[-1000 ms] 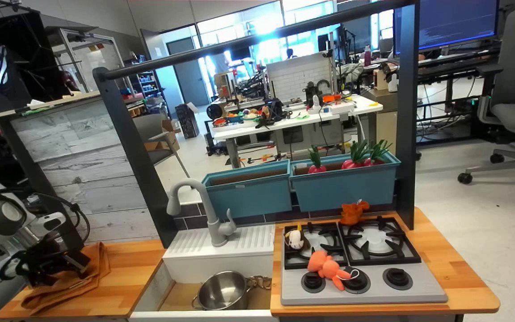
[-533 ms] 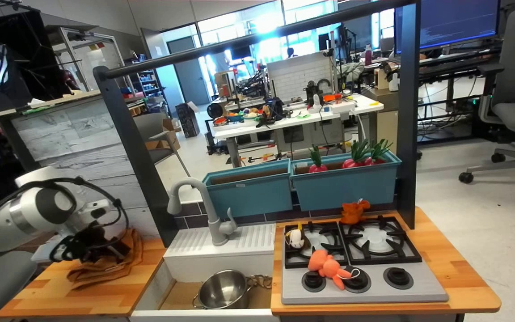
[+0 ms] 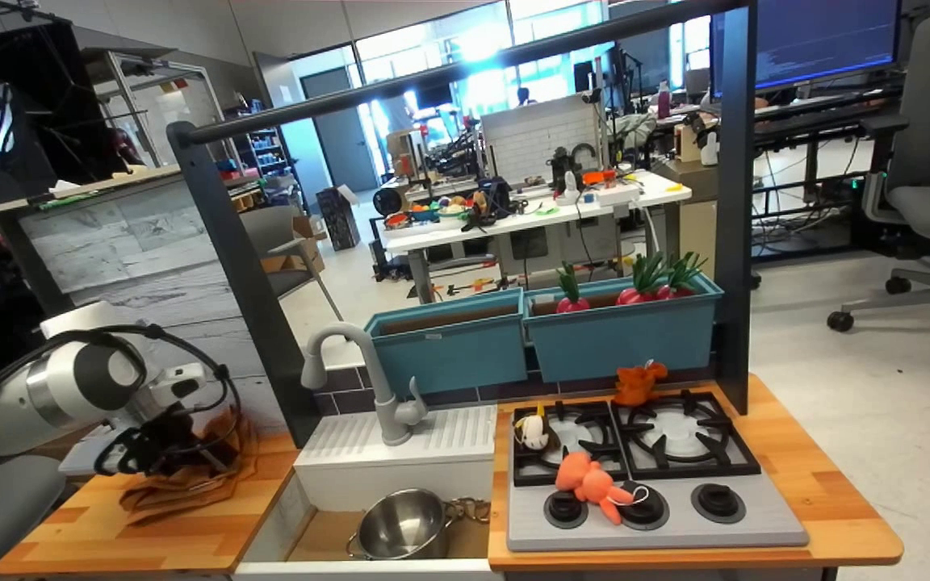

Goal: Remove all the toys from the pot and put them on the stove, then take the towel and clean the base top on the left

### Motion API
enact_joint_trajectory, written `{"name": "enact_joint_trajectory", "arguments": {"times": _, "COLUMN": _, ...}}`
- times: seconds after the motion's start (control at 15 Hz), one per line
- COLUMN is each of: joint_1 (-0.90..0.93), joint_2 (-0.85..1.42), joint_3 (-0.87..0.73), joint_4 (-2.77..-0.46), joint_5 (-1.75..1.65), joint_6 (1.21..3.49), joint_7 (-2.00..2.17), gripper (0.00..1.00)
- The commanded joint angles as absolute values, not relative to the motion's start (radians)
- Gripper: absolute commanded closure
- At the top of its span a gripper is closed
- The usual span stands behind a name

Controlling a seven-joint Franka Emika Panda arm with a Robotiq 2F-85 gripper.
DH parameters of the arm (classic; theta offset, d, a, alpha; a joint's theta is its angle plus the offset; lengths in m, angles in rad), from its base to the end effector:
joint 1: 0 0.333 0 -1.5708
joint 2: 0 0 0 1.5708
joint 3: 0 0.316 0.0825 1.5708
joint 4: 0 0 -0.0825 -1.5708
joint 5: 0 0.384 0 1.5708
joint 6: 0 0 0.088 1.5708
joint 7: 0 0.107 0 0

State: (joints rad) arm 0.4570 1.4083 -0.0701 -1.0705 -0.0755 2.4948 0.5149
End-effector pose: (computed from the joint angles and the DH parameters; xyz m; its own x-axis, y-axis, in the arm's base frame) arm 0.6577 0.2850 -0.0536 0.9978 -0.0056 0.0661 -0.0119 -0.9954 0.0950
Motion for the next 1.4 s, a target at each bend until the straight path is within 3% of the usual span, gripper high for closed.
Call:
{"name": "enact_joint_trajectory", "arguments": {"times": 0.0, "joint_1": 0.527, "joint_2": 1.438, "joint_3": -0.002, "joint_4": -1.075, "joint_5": -0.077, "joint_6": 2.543, "joint_7": 0.489, "gripper": 0.0}}
{"name": "enact_joint_trajectory", "arguments": {"times": 0.27, "joint_1": 0.537, "joint_2": 1.447, "joint_3": -0.004, "joint_4": -1.042, "joint_5": -0.066, "joint_6": 2.516, "joint_7": 0.498, "gripper": 0.0}}
{"name": "enact_joint_trajectory", "arguments": {"times": 0.73, "joint_1": 0.404, "joint_2": 1.408, "joint_3": -0.118, "joint_4": -1.104, "joint_5": -0.066, "joint_6": 2.539, "joint_7": 0.552, "gripper": 0.0}}
{"name": "enact_joint_trajectory", "arguments": {"times": 1.33, "joint_1": 0.508, "joint_2": 1.414, "joint_3": -0.01, "joint_4": -1.133, "joint_5": -0.102, "joint_6": 2.608, "joint_7": 0.468, "gripper": 0.0}}
